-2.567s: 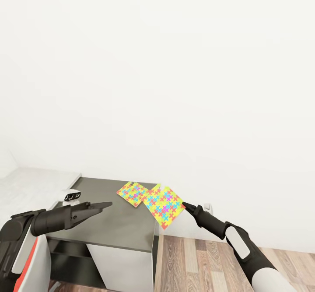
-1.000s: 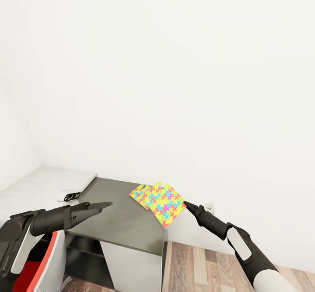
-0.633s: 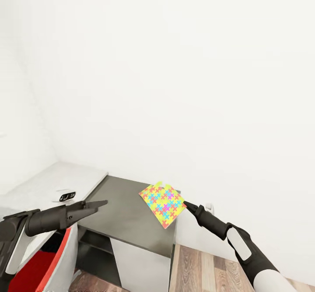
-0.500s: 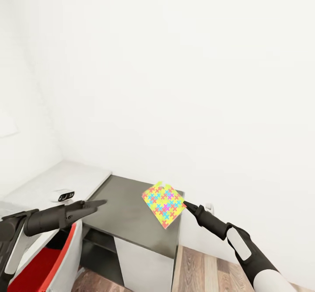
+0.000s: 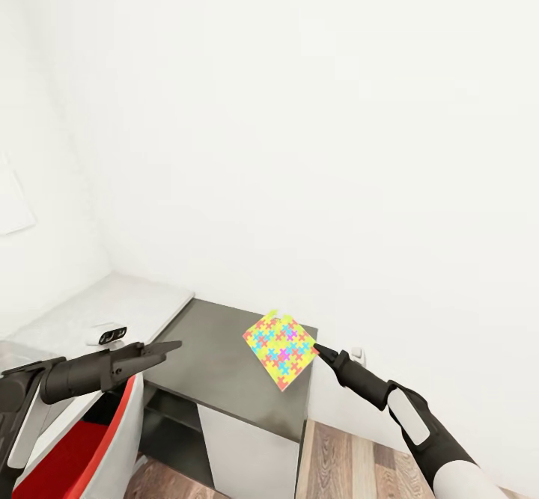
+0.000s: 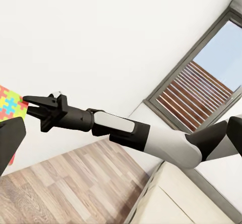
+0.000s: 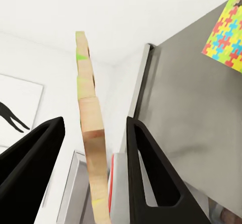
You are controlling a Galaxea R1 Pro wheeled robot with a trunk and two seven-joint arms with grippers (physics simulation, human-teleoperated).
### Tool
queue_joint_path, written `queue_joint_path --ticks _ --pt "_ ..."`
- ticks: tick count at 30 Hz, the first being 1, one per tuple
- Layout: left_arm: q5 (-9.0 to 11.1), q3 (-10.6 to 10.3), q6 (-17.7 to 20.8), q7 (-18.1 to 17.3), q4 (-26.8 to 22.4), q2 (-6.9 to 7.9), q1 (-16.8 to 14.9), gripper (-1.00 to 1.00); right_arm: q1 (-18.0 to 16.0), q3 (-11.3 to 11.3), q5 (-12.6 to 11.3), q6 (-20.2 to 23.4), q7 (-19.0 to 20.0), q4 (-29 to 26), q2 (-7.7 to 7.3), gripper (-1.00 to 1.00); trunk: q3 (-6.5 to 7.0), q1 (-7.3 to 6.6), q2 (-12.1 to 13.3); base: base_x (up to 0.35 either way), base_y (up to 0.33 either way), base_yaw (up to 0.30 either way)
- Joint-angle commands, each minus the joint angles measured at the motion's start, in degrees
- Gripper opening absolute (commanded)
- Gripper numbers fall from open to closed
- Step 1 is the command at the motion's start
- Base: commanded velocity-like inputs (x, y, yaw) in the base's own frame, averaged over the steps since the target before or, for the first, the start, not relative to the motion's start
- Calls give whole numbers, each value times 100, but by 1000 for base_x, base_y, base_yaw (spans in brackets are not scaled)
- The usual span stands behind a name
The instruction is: Put all the toys in the child's room - the three board games (two on the bed and one on the table), the two jigsaw puzzles on the table, and the tennis ball on the table - inside the toy box on the table in the child's room.
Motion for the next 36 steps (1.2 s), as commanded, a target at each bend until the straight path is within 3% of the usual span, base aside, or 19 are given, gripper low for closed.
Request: queue_joint_path --ticks 1,36 --pt "-4 0 61 -22 -2 1 -5 100 -4 -5 -33 33 2 0 -2 -100 -14 4 -13 0 0 36" --pt "-4 0 61 -22 -5 1 -5 100 -9 -8 -29 15 -13 9 -5 -100 -14 4 -13 59 0 264"
